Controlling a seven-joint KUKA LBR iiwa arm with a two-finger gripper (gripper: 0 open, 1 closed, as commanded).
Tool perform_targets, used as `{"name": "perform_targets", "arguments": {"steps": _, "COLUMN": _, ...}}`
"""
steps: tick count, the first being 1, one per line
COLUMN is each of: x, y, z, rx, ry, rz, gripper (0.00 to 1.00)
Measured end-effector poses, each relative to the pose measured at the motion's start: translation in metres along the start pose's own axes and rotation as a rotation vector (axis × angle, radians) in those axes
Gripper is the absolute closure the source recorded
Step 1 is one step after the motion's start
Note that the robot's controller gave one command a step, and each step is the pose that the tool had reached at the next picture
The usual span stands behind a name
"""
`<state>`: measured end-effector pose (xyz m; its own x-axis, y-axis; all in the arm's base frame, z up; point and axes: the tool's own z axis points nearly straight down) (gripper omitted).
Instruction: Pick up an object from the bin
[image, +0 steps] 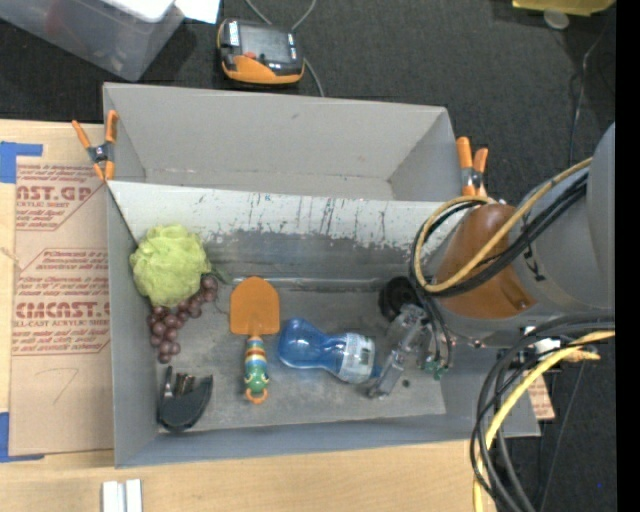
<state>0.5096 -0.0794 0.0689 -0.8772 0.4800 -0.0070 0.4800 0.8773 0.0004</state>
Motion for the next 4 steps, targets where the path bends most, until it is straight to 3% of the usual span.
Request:
{"name": "perform_targets", "arguments": {"steps": 1, "x": 0.054, "y": 0.052, "z": -0.001, "rx": -0.001, "ry": 0.024, "rz": -0.330, "gripper": 1.00}}
{"name": "perform_targets", "arguments": {"steps": 2, "x": 0.054, "y": 0.052, "z": -0.001, "rx": -0.001, "ry": 0.024, "rz": -0.330, "gripper": 1.00}}
{"name": "perform_targets", "arguments": {"steps": 4, "x": 0.055, "y": 0.051, "z": -0.044, "rx": 0.000, "ry": 0.029, "rz": -0.330, "gripper": 1.00}}
